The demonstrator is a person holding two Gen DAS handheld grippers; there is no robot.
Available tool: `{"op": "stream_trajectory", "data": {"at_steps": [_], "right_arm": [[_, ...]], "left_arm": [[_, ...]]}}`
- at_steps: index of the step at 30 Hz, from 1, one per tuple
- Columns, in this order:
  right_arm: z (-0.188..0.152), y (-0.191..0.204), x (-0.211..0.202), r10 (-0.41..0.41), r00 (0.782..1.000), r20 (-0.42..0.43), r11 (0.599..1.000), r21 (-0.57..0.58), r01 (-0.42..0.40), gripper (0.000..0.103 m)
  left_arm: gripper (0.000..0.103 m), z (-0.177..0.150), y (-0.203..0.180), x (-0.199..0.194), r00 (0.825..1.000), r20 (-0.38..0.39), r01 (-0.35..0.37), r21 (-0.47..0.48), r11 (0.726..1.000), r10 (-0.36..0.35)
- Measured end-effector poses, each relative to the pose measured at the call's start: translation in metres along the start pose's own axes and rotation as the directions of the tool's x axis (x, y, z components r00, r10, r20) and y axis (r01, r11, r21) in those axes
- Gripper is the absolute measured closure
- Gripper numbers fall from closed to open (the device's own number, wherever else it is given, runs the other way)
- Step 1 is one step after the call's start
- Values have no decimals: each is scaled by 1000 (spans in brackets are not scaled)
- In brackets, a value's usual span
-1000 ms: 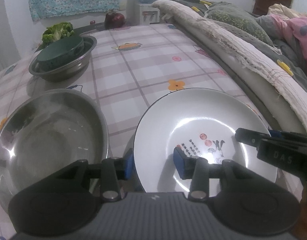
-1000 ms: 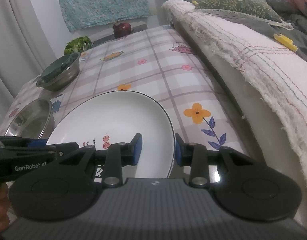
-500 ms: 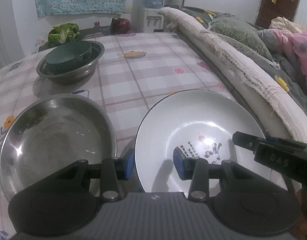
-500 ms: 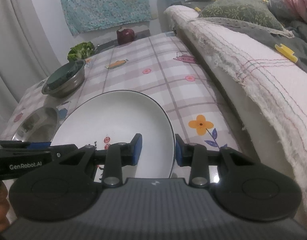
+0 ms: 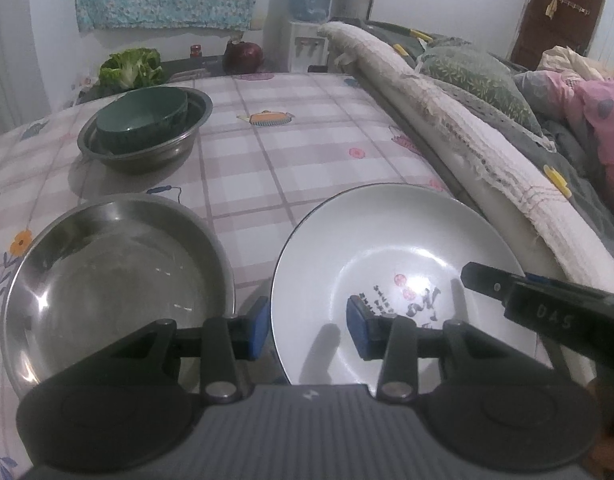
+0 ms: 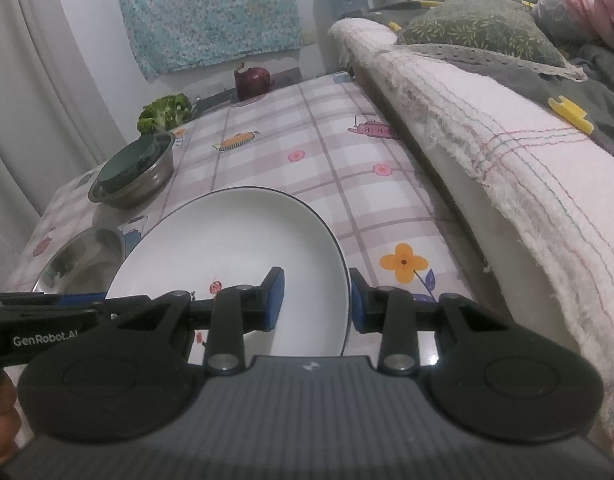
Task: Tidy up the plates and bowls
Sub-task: 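Lift the white printed plate off the table with both grippers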
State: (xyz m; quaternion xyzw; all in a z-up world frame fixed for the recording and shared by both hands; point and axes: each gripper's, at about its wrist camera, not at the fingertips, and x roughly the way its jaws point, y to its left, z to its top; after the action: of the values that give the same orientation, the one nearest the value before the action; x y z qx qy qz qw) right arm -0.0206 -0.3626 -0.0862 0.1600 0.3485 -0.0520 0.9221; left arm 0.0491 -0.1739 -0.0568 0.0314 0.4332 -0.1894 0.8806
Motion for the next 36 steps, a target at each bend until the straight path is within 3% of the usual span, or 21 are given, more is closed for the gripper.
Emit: {"op": "stream_trajectory", "data": {"at_steps": [30,36], "right_arm": [[11,10,-9,25,999,26,1000,4,-26,70],[20,27,-13,57,998,31,998,-33,-56,70]], "left_arm": [[61,9,9,-18,998,57,-2,-24,1000,3],[61,11,26,-33,994,104,-7,-83,996,15]]}}
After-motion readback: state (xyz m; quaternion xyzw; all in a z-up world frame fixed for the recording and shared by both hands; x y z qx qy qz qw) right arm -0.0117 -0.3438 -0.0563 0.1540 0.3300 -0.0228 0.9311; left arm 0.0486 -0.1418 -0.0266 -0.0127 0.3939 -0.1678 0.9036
